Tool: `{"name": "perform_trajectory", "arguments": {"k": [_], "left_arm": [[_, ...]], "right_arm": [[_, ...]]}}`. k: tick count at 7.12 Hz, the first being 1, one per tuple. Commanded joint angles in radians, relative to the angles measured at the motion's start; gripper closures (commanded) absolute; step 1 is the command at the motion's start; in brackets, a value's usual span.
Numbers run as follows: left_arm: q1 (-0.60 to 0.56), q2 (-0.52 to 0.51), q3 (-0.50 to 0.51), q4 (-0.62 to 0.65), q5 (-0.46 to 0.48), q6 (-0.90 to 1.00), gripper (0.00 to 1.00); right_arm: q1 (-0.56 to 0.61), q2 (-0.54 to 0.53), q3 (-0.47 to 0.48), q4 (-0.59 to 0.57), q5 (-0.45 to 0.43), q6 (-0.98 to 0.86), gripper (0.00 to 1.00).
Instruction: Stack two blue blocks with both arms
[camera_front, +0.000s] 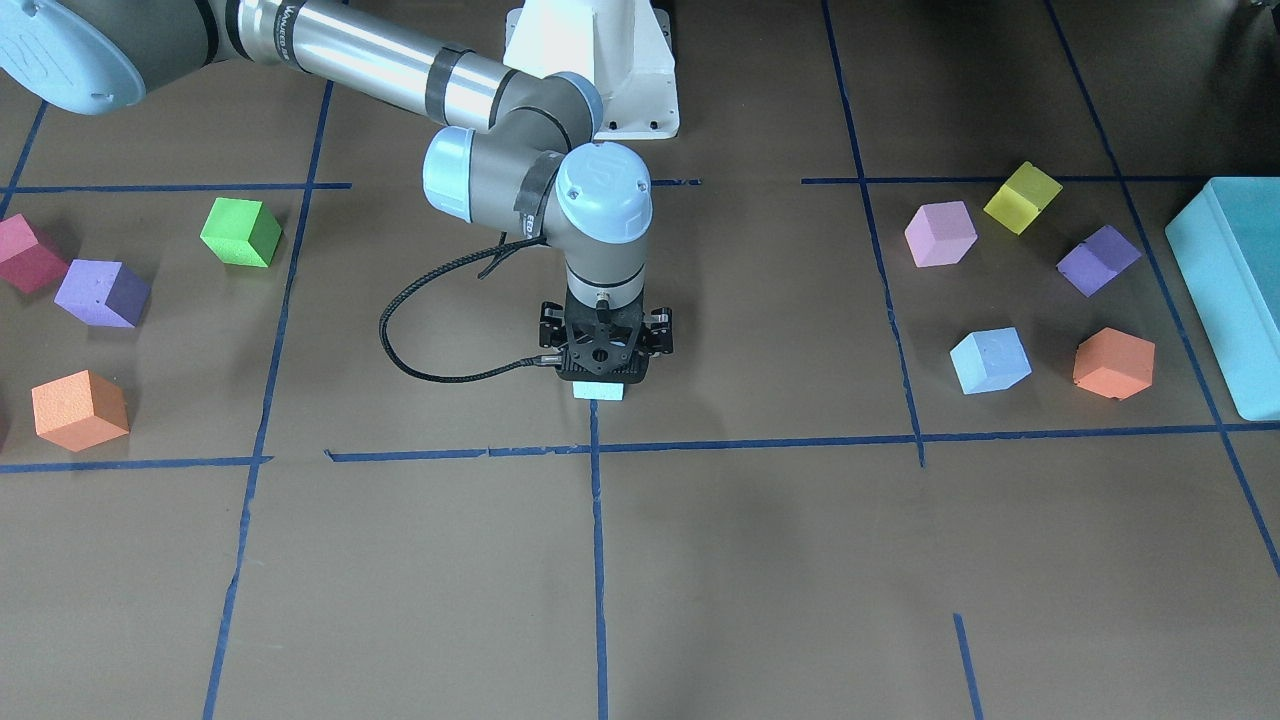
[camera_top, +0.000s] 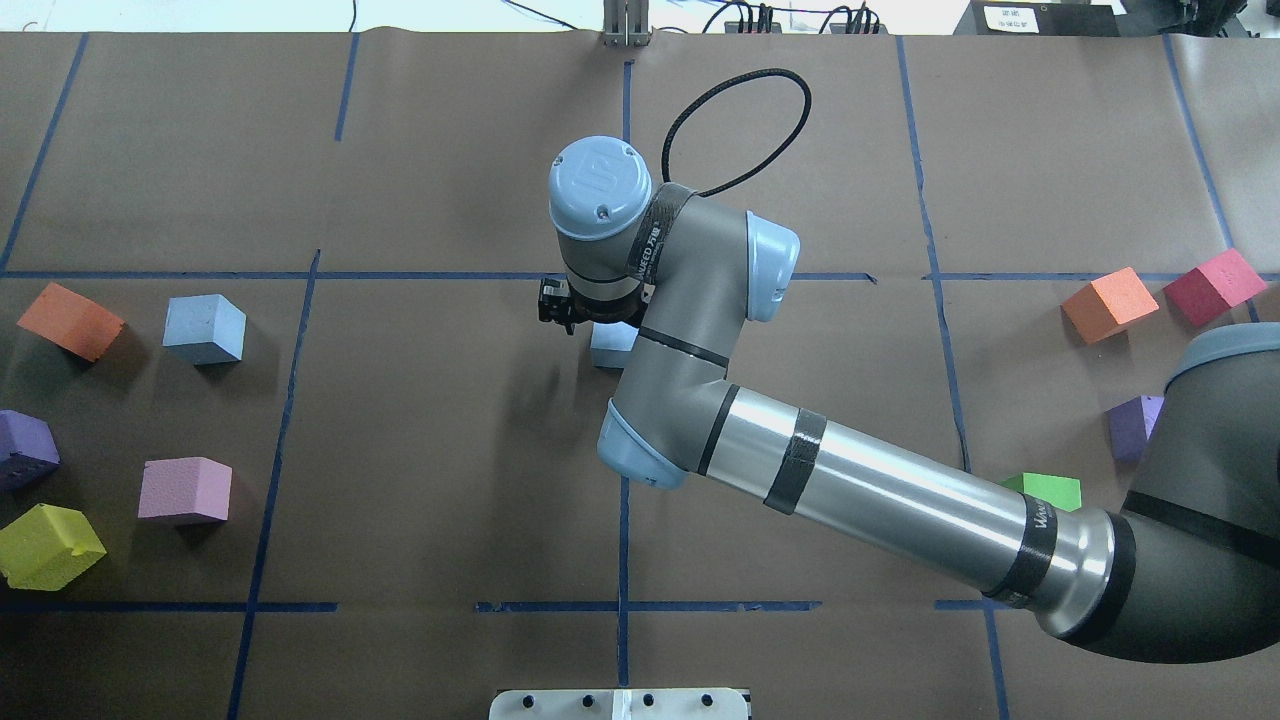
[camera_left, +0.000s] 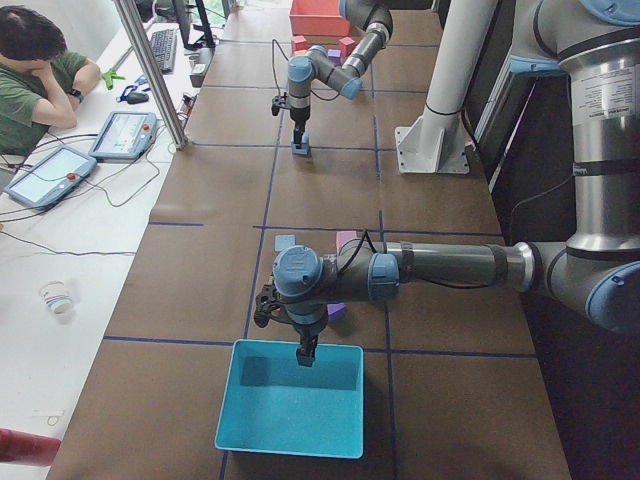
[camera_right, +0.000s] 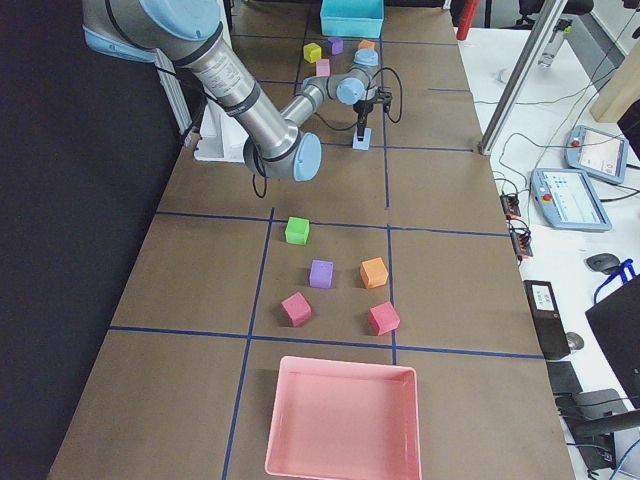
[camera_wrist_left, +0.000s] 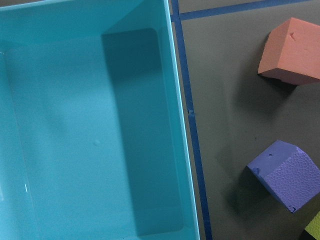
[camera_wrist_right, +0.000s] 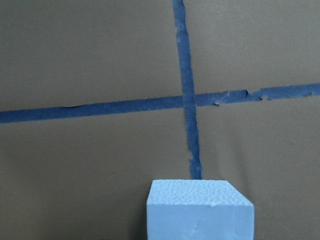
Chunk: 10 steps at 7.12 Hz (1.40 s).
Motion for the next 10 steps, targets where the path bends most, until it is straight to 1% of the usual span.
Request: {"name": "perform_trajectory", "arguments": {"k": [1,2,3,4,5,6,7,8,9,10], "left_arm": [[0.000,-0.005,-0.001,-0.002,0.002,0.000,0.00],[0.000,-0.002,-0.038,0.002,0.008,0.000,0.00],[0.000,0.000,-0.046,0.002,0.011,0.000,0.00],[0.000,0.000,-0.037,0.002,0.012,-0.005,0.00],[0.000,-0.005,-0.035,0.002,0.008,-0.012,0.00],[0.000,-0.008,-0.046,-0.002,0.002,-0.011,0.00],[0.000,-0.035,-0.046,-0.003,0.002,-0.006,0.00],[0.002,-0.070,-0.046,-0.040,0.002,-0.008,0.00],[0.002,-0.075,-0.044,-0.104,0.003,-0.012,0.00],[0.008,-0.106,-0.029,-0.129,-0.001,-0.009,0.00]], "right_arm": [[0.055,-0.004,0.086,-0.064,0.042,-0.006,0.00],[0.104,-0.013,0.160,-0.155,0.082,-0.056,0.00],[0.154,-0.033,0.209,-0.233,0.111,-0.144,0.00],[0.229,-0.122,0.285,-0.255,0.164,-0.268,0.00],[0.321,-0.263,0.380,-0.255,0.232,-0.449,0.00],[0.418,-0.391,0.448,-0.257,0.280,-0.637,0.00],[0.511,-0.510,0.497,-0.257,0.306,-0.821,0.00],[0.596,-0.613,0.521,-0.255,0.356,-0.992,0.00],[0.683,-0.728,0.536,-0.248,0.404,-1.174,0.00],[0.777,-0.846,0.563,-0.246,0.432,-1.337,0.00]]}}
